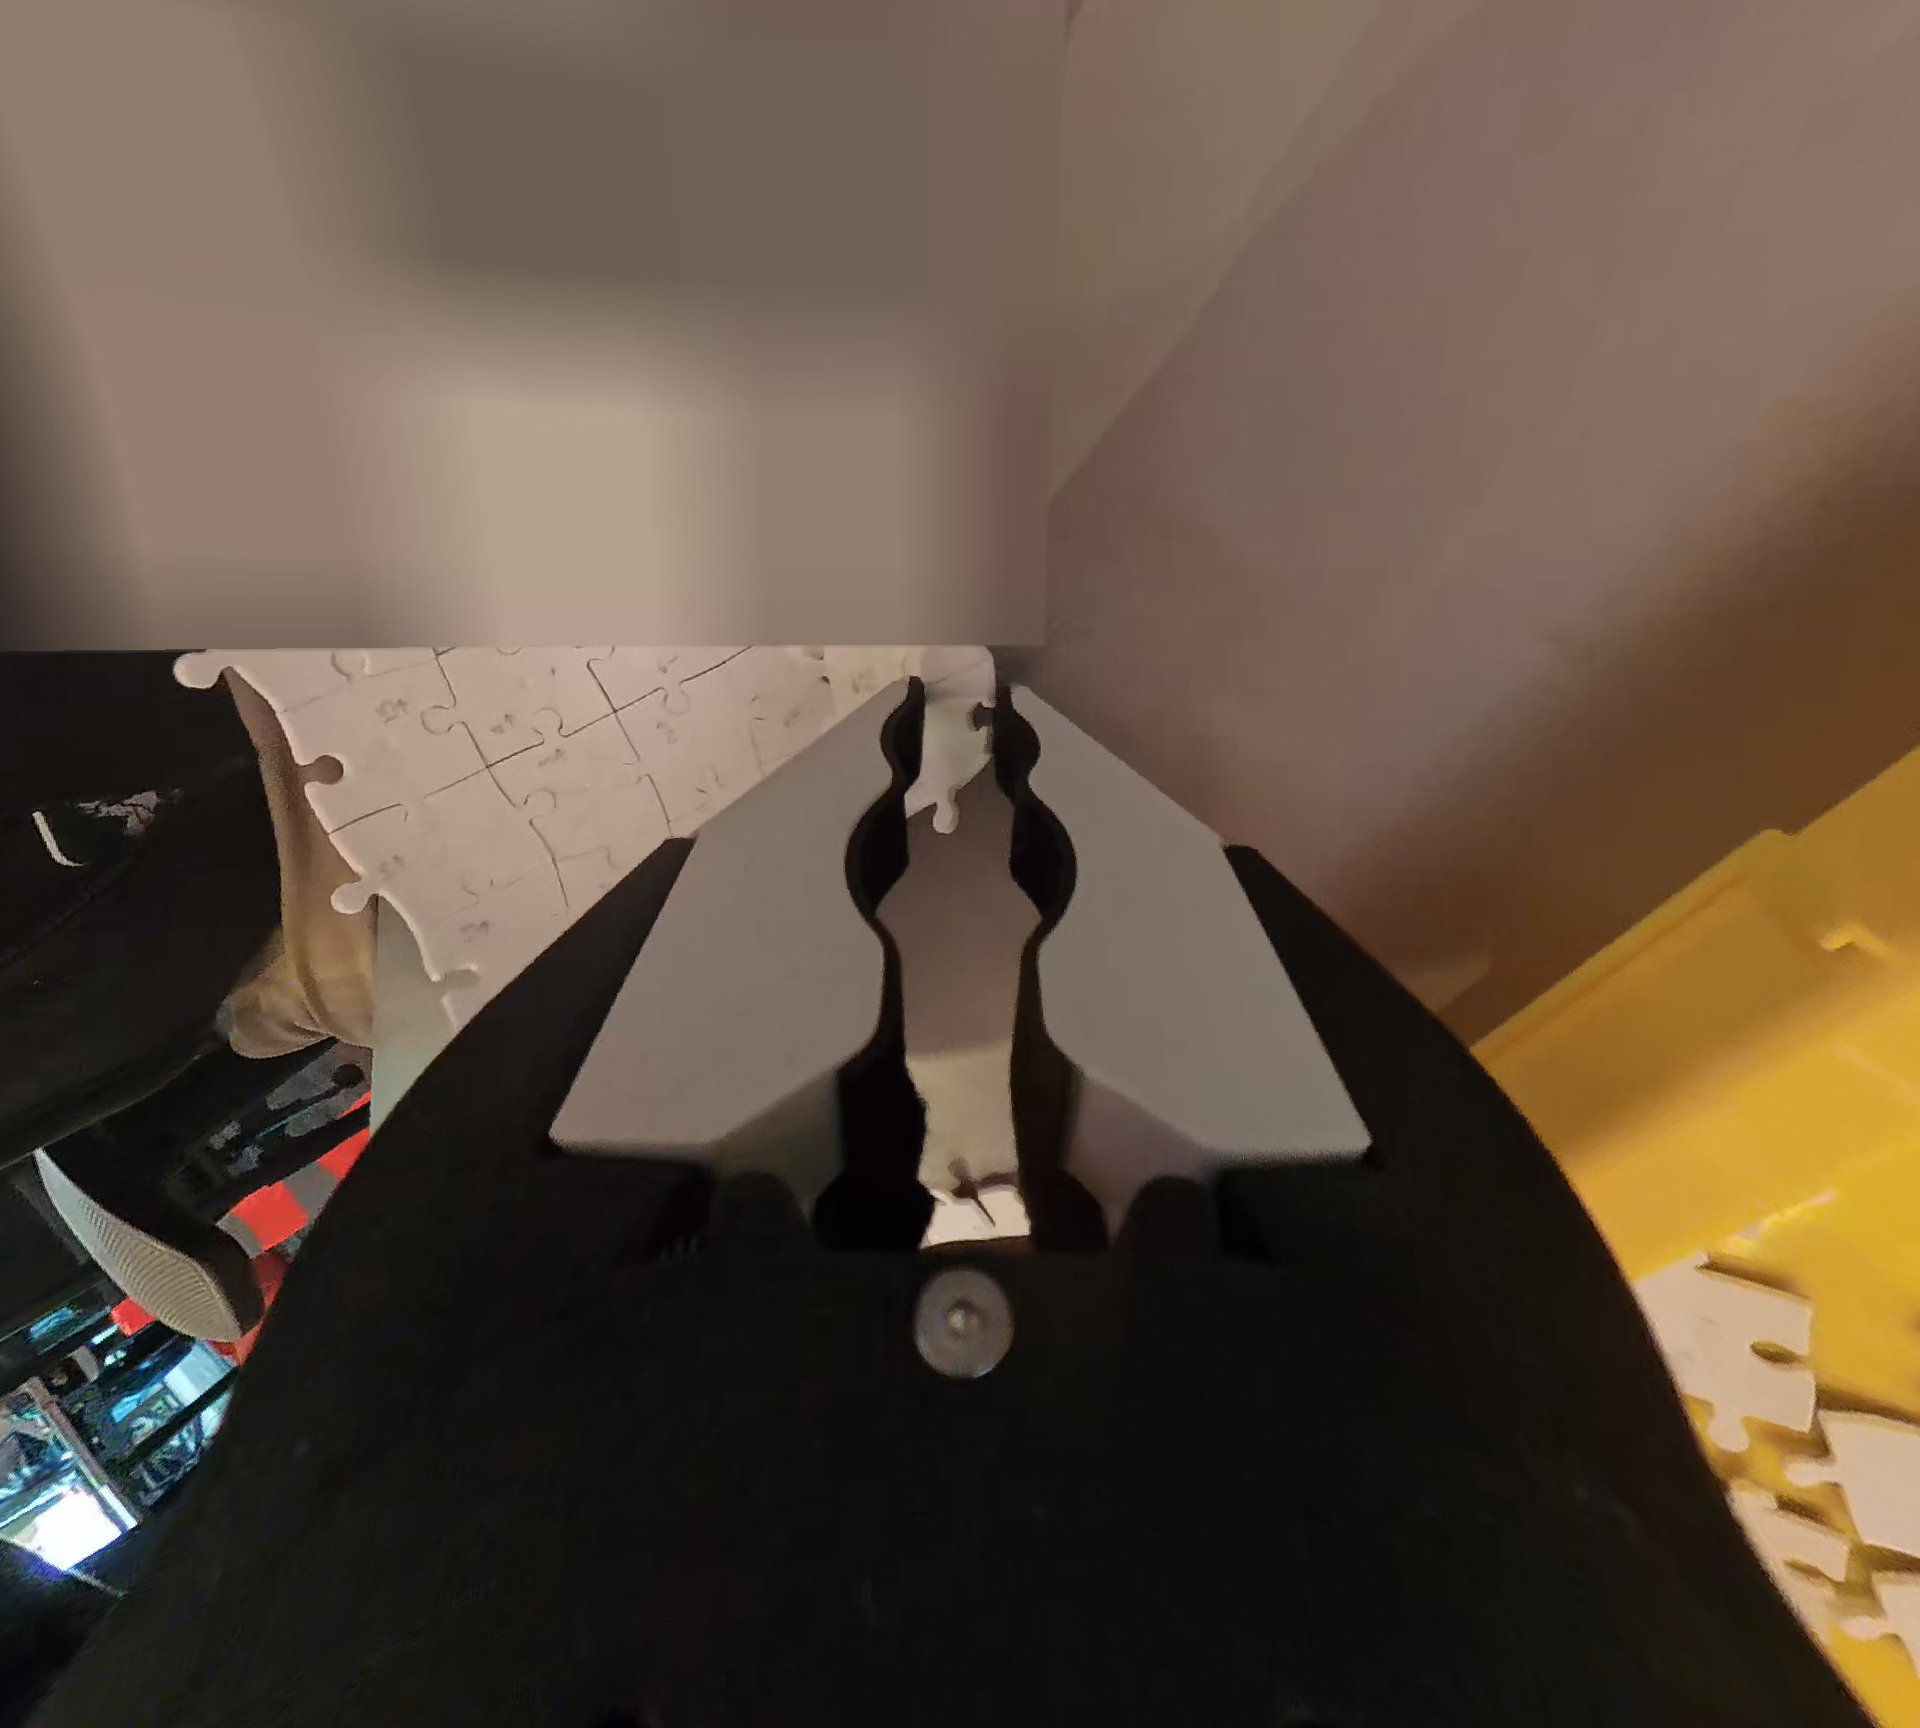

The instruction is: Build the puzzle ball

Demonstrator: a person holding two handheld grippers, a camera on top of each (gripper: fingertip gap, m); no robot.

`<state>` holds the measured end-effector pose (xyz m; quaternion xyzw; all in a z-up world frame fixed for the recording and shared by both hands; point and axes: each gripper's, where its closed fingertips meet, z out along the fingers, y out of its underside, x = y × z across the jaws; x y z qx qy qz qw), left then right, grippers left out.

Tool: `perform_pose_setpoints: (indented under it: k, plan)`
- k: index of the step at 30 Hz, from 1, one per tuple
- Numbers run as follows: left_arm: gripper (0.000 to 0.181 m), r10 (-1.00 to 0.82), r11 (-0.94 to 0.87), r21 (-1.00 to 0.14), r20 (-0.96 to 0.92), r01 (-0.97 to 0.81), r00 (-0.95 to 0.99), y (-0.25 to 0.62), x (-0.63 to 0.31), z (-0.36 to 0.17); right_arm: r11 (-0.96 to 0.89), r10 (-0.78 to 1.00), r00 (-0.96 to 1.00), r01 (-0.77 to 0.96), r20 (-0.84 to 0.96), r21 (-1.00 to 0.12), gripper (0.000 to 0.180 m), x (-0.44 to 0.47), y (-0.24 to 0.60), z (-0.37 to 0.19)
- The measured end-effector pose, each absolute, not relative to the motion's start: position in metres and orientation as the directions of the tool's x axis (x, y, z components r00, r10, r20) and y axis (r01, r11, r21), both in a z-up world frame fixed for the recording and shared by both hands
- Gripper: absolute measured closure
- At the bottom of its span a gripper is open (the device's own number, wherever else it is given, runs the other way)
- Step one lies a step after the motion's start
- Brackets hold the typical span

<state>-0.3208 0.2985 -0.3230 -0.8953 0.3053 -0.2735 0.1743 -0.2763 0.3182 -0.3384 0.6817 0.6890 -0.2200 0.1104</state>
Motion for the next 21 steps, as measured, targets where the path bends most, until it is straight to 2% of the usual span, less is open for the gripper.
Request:
perform_pose_setpoints:
  k: [9,21]
  plan:
    - [0.178,-0.642,-0.752,-0.484,0.385,-0.447,0.663,0.2987,-0.3194,-0.322,-0.032,0.901,-0.047,0.984,-0.43,-0.176,0.157,-0.2756,0.3144,-0.3379]
    - [0.178,-0.641,-0.753,-0.484,0.386,-0.446,0.663,0.2995,-0.3175,-0.3222,0.021,0.961,-0.08,0.975,-0.265,-0.22,0.139,-0.2749,0.3155,-0.3377]
